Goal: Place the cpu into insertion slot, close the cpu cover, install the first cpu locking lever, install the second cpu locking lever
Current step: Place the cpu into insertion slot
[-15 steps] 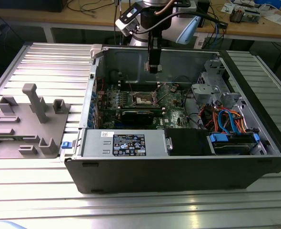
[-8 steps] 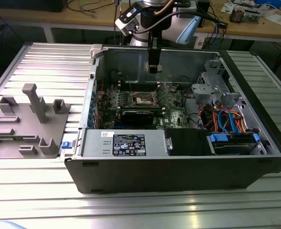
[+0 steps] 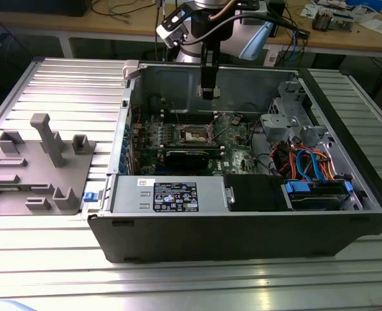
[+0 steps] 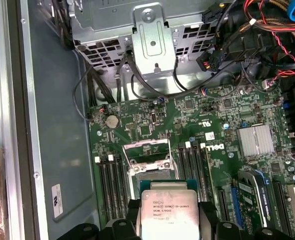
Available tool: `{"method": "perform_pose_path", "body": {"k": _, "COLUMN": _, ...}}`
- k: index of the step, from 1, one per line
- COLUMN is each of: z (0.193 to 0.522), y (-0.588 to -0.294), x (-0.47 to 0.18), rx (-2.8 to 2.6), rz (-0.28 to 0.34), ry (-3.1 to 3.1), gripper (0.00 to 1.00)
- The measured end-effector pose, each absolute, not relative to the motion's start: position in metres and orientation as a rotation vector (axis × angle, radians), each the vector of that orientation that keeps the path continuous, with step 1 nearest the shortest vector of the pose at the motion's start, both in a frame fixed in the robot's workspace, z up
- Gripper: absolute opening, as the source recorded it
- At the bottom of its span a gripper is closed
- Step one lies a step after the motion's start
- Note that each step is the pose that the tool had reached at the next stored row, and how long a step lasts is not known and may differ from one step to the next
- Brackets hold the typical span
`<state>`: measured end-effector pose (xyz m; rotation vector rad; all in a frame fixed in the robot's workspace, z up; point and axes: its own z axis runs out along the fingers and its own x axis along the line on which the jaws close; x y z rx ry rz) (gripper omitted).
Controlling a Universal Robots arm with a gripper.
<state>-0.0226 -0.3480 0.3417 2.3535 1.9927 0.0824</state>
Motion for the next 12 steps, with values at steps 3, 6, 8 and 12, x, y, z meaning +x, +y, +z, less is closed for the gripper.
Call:
{"method": "perform_pose_path", "body": {"k": 3, "z": 0.3417, "y": -0.3480, "x": -0.0226, "rx": 2.364, "rz": 0.082, "ry": 1.980, "gripper": 0.54}}
{"method": "perform_pose_path", "body": {"k": 6, "z": 0.3417, "y": -0.3481, "x": -0.0226, "rx": 2.374, "rz": 0.082, "ry": 1.967, "gripper": 0.54}}
{"method": "perform_pose_path", "body": {"k": 8, "z": 0.3417, "y": -0.3480, "x": -0.0226, "rx": 2.383, "rz": 0.081, "ry": 1.956, "gripper": 0.54}}
{"method": "perform_pose_path", "body": {"k": 12, "z": 0.3417, "y": -0.3481, "x": -0.0226, "rx": 2.402, "rz": 0.080, "ry": 1.932, "gripper": 0.54}}
